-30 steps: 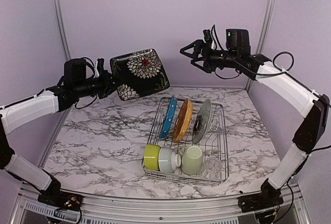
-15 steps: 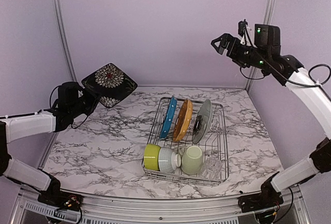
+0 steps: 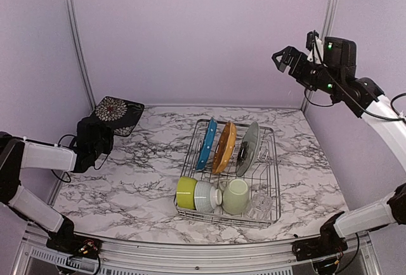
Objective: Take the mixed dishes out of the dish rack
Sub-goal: Place the plate at the corner of the board, then grab the plate from the dish rack.
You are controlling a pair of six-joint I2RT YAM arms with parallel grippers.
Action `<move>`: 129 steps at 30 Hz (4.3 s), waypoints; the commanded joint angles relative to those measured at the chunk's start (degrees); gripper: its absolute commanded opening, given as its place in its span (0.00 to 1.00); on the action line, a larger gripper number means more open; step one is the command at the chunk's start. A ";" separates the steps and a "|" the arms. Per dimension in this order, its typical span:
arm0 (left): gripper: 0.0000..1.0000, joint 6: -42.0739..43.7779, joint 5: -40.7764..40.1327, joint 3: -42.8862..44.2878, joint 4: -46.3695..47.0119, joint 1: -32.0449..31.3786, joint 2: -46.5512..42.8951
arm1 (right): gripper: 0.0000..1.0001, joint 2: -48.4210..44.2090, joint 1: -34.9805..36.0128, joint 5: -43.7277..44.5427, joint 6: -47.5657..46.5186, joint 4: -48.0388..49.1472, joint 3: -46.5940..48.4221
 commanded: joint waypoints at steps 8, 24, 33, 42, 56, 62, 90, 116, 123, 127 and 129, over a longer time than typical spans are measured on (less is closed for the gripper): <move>0.00 -9.14 -2.18 2.70 13.87 0.09 8.14 | 0.98 -0.91 -0.21 0.25 1.23 -1.85 -1.42; 0.00 -15.35 -5.09 9.18 13.91 0.00 21.75 | 0.97 -0.99 -0.24 -0.17 1.52 -1.54 -2.73; 0.05 -16.92 -6.07 14.07 10.70 -0.08 26.50 | 0.97 -1.79 -0.23 0.71 1.65 -2.20 -3.03; 0.29 -18.23 -5.51 15.03 6.20 -0.16 27.33 | 0.97 -2.87 -0.20 1.41 2.02 -2.03 -4.00; 0.59 -18.30 -3.76 15.73 -4.95 -0.25 24.07 | 0.96 -3.56 -0.24 0.33 3.00 -1.13 -5.77; 0.71 -18.88 -1.86 15.87 -10.23 -0.26 22.93 | 0.96 -4.10 -0.20 0.18 3.45 -1.32 -6.50; 0.99 27.06 -13.61 21.87 -37.87 -4.41 -11.39 | 0.98 9.61 4.69 -3.07 9.51 -32.24 8.81; 0.99 36.38 -18.60 28.24 -44.12 -4.30 -19.51 | 0.88 23.84 6.50 -8.70 17.36 -33.26 4.86; 0.99 35.76 -19.31 28.33 -44.51 -4.31 -19.31 | 0.80 27.90 6.61 -4.91 17.64 -34.21 6.99; 0.99 35.66 -19.57 28.17 -44.49 -4.30 -19.33 | 0.76 29.63 6.63 -3.78 17.85 -34.60 7.82; 0.99 35.57 -19.49 28.00 -44.46 -4.35 -19.33 | 0.74 30.22 6.61 -3.55 17.90 -34.53 7.82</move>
